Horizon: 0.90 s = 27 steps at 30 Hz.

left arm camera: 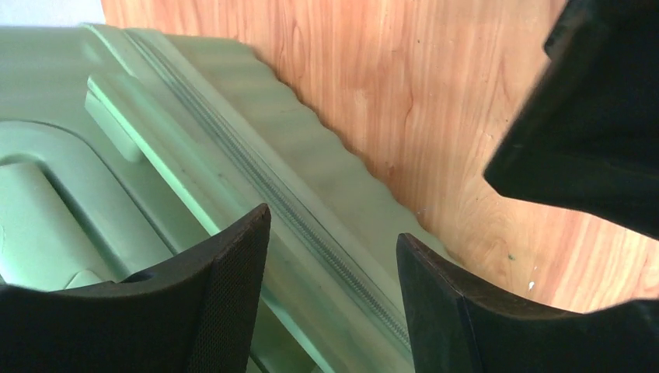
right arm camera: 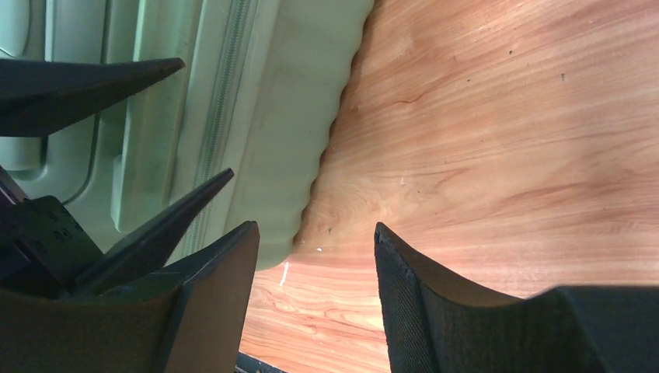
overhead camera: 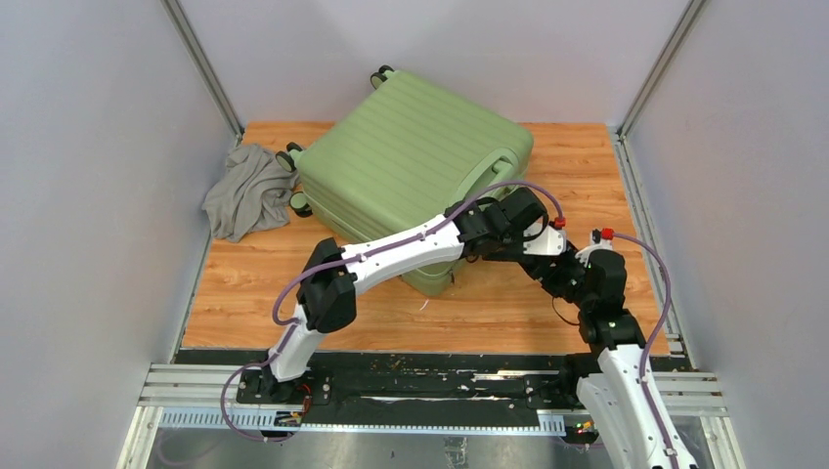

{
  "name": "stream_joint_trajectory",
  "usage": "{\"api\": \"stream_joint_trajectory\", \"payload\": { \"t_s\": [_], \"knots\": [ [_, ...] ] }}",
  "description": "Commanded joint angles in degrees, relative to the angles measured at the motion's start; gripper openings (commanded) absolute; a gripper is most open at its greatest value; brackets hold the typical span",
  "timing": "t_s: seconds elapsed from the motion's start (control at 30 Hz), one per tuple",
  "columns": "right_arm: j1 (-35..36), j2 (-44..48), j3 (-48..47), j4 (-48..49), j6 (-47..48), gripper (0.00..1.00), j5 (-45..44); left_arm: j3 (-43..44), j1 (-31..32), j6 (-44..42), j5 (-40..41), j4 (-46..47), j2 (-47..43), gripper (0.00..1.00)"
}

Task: Pack the luggage
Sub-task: Zip the luggage at the center of the board.

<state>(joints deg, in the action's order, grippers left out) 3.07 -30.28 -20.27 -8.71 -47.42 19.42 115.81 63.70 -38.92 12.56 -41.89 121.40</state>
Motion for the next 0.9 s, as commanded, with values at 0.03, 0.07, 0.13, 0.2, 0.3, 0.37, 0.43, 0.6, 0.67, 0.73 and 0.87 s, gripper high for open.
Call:
{"api": "stream_joint_trajectory", "payload": {
  "t_s": [0.03,0.07,0.13,0.2,0.3,0.37,0.43,0.6,0.67,0.73,0.87],
  "knots": [
    [-0.92,1.26,0.21,-4.37,3.47,0.60,0.99,5.12,-0.42,8.62,10.85,-4.43,0.80,0.64],
    [-0.96,1.28,0.30,-4.35,3.44,0.61,1.36,5.74,-0.42,9.03,12.01,-4.42,1.15,0.64],
    [-0.95,1.28,0.26,-4.51,3.62,0.61,1.96,7.00,-0.35,9.58,14.35,-4.51,2.26,0.65],
    [-0.95,1.43,0.17,-4.77,3.78,0.61,2.36,8.23,-0.25,9.71,15.74,-4.58,3.26,0.66],
    [-0.96,1.54,-0.09,-5.39,4.15,0.61,2.50,8.98,0.00,9.84,17.14,-4.58,4.07,0.68],
    [-0.97,1.42,-0.17,-5.48,4.24,0.61,2.71,8.94,0.02,10.11,18.53,-4.67,4.64,0.69],
    [-0.96,1.37,-0.19,-5.46,4.09,0.61,2.86,8.60,0.02,10.59,19.44,-4.96,4.88,0.70],
    [-0.92,0.35,-0.38,-5.34,4.71,0.61,4.30,8.87,-0.03,14.86,17.82,-8.31,5.86,0.74],
    [-0.89,0.23,-0.28,-5.51,4.95,0.61,4.92,10.99,0.00,17.25,16.69,-10.90,7.30,0.76],
    [-0.90,0.31,-0.11,-5.60,5.12,0.61,5.16,13.64,-0.07,19.69,16.31,-13.19,8.78,0.77],
    [-0.85,0.86,-0.60,-6.05,5.69,0.61,5.48,13.62,-0.07,22.88,20.04,-13.72,10.36,0.76]
  ]
}}
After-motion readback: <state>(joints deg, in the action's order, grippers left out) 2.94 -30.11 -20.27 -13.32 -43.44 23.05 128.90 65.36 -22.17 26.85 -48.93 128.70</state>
